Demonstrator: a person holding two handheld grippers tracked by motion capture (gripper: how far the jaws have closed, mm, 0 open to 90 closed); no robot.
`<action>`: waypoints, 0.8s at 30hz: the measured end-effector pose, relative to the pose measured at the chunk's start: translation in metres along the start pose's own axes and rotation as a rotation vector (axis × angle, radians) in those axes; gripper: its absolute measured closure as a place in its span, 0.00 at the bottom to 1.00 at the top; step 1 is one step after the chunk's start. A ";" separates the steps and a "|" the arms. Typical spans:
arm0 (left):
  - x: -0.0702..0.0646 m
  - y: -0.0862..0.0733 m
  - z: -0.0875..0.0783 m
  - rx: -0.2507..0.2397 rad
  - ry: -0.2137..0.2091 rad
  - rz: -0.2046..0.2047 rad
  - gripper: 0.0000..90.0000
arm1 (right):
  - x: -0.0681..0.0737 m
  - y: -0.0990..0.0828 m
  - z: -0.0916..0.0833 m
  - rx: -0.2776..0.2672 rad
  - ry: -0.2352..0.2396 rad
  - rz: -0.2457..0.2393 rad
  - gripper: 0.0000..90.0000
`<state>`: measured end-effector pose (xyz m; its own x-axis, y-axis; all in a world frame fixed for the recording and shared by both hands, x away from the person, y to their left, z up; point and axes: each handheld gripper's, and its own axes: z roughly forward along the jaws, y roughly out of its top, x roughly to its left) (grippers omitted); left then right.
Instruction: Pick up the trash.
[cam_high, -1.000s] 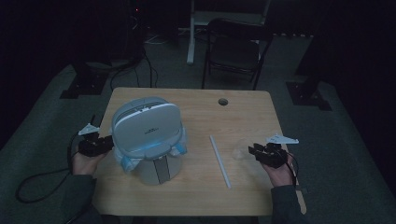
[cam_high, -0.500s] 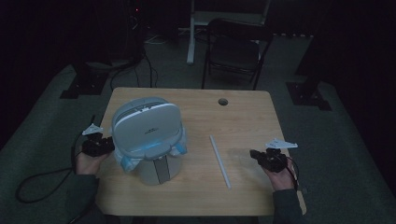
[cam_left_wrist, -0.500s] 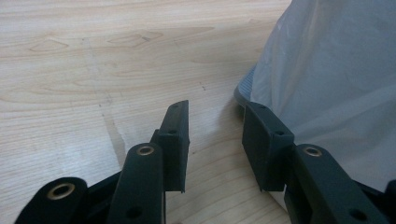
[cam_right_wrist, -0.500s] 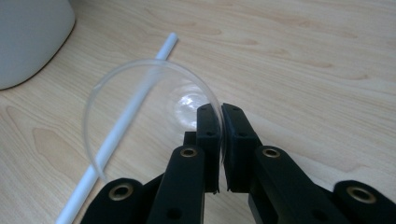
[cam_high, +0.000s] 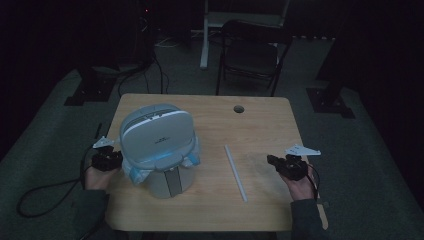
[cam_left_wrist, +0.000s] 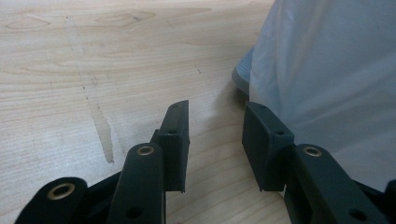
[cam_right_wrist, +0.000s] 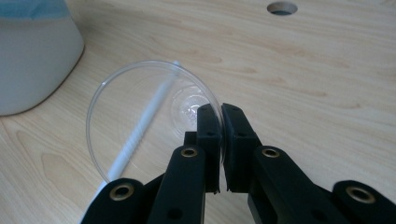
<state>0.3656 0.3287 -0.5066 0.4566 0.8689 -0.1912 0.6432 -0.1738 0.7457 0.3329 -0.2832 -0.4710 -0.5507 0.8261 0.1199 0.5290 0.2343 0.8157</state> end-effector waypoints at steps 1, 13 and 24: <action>-0.001 -0.001 0.001 -0.003 -0.002 0.001 0.70 | 0.000 0.002 0.000 -0.003 0.001 0.000 0.96; -0.004 -0.016 0.007 0.007 -0.002 0.000 0.69 | 0.006 0.022 -0.001 -0.046 0.016 -0.018 0.96; -0.008 -0.026 0.011 0.027 -0.009 0.002 0.68 | 0.012 0.048 -0.003 -0.093 0.032 -0.045 0.96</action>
<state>0.3519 0.3210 -0.5311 0.4635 0.8643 -0.1954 0.6587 -0.1886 0.7284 0.3498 -0.2637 -0.4289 -0.5935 0.7987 0.0988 0.4418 0.2207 0.8696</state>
